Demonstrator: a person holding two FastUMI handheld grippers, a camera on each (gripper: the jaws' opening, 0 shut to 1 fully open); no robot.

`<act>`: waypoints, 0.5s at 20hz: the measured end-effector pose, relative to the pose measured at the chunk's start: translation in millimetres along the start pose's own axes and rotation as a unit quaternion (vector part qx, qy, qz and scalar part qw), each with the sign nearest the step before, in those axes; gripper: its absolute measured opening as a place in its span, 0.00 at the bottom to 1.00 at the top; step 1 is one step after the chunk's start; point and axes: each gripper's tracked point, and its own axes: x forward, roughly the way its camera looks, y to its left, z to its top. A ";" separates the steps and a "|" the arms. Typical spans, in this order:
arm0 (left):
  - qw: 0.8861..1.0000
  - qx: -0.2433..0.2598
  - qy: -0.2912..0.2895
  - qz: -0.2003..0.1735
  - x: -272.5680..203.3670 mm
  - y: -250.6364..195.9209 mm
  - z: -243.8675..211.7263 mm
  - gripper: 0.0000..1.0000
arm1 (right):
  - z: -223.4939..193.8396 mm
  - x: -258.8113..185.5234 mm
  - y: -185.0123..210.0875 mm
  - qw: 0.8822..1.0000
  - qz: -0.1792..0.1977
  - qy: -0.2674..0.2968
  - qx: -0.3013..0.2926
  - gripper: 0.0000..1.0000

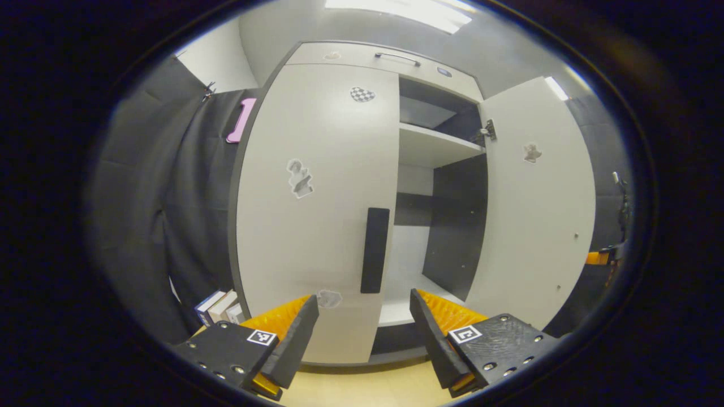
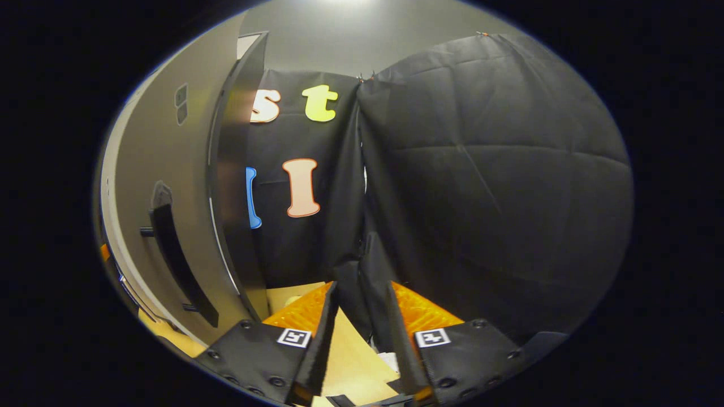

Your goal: Open the right door of the double-door shoe cabinet with the right hand, and open the left door with the left hand.

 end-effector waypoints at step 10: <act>0.997 0.034 -0.003 0.073 6.6 11.6 -10.5 0.94 | 5.4 91.6 -31.0 0.998 0.028 -0.032 0.039 0.93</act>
